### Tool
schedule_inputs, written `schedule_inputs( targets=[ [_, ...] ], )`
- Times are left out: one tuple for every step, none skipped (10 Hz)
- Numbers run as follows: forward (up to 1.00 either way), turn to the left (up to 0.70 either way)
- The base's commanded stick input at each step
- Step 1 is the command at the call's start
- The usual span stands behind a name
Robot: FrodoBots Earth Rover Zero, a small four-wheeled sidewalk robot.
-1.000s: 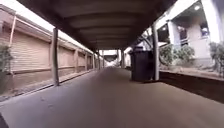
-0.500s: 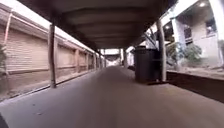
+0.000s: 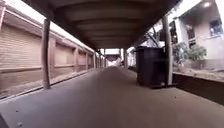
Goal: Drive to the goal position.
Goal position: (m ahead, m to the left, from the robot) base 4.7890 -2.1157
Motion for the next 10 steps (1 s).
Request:
schedule_inputs(
  targets=[
    [0.70, 0.00],
    [0.70, 0.00],
    [0.70, 0.00],
    [0.70, 0.00],
    [0.70, 0.00],
    [0.70, 0.00],
    [0.70, 0.00],
    [0.70, 0.00],
    [0.70, 0.00],
    [0.70, 0.00]
  ],
)
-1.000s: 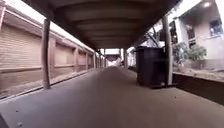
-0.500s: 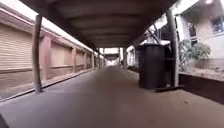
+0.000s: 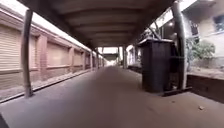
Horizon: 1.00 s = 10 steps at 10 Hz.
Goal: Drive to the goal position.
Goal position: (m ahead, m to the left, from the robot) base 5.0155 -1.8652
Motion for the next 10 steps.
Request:
schedule_inputs(
  targets=[
    [0.70, 0.00],
    [0.70, 0.00],
    [0.70, 0.00],
    [0.70, 0.00],
    [0.70, 0.00],
    [0.70, 0.00],
    [0.70, 0.00],
    [0.70, 0.00],
    [0.70, 0.00],
    [0.70, 0.00]
  ],
)
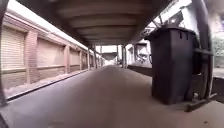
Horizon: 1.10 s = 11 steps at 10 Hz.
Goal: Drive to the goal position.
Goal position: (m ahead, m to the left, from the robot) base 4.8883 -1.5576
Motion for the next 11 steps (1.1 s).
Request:
schedule_inputs(
  targets=[
    [0.70, 0.00],
    [0.70, 0.00],
    [0.70, 0.00],
    [0.70, 0.00],
    [0.70, 0.00],
    [0.70, 0.00],
    [0.70, 0.00],
    [0.70, 0.00],
    [0.70, 0.00],
    [0.70, 0.00],
    [0.70, 0.00]
  ],
)
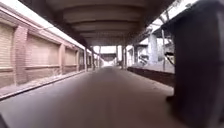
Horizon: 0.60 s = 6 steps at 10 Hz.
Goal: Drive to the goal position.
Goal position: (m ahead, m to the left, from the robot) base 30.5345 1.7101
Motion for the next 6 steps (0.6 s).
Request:
schedule_inputs(
  targets=[
    [0.70, 0.00],
    [0.70, 0.00],
    [0.70, 0.00],
    [0.70, 0.00],
    [0.70, 0.00],
    [0.70, 0.00]
  ],
)
